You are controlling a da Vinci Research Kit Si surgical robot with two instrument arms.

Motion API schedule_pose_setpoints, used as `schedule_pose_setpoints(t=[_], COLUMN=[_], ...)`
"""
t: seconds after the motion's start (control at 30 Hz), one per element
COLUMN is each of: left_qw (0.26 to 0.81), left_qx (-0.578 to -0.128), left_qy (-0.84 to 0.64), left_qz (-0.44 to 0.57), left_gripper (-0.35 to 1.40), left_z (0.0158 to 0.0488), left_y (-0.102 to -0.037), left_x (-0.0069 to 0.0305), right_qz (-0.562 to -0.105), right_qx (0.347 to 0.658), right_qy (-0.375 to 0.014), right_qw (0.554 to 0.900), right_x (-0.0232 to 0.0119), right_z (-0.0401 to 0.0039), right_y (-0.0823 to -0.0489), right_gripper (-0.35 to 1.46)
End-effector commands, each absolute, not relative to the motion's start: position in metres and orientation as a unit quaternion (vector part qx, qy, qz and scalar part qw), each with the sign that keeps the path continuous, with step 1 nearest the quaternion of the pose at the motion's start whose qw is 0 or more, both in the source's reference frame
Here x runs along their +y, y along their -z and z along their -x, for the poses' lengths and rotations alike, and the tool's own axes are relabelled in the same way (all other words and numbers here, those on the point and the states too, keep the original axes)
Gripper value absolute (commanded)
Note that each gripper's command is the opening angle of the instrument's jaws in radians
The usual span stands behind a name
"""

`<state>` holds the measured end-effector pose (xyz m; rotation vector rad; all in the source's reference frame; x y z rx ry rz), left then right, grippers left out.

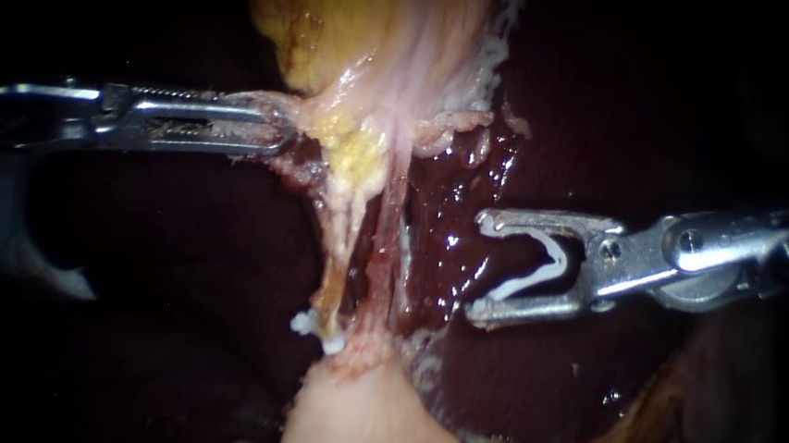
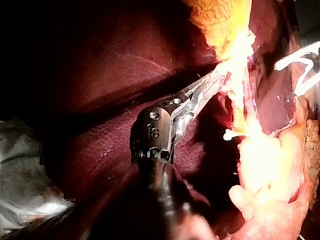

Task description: Clipping second clip left tube

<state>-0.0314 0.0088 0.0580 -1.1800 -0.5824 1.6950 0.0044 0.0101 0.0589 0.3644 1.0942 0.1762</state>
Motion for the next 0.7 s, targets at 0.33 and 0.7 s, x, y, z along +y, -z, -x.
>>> schedule_pose_setpoints(t=[0.33,0.7], left_qw=[0.484,0.489], left_qx=[-0.247,-0.244], left_qy=[-0.684,-0.681], left_qz=[0.486,0.488], left_gripper=[-0.35,-0.35], left_z=[0.0274,0.0259], left_y=[-0.0530,-0.0516], left_x=[0.0112,0.0112], right_qz=[-0.175,-0.198], right_qx=[0.518,0.524], right_qy=[-0.081,-0.077], right_qw=[0.833,0.825], right_x=[0.0099,0.0080], right_z=[-0.0044,-0.0071], right_y=[-0.0589,-0.0581], right_gripper=[0.50,0.50])
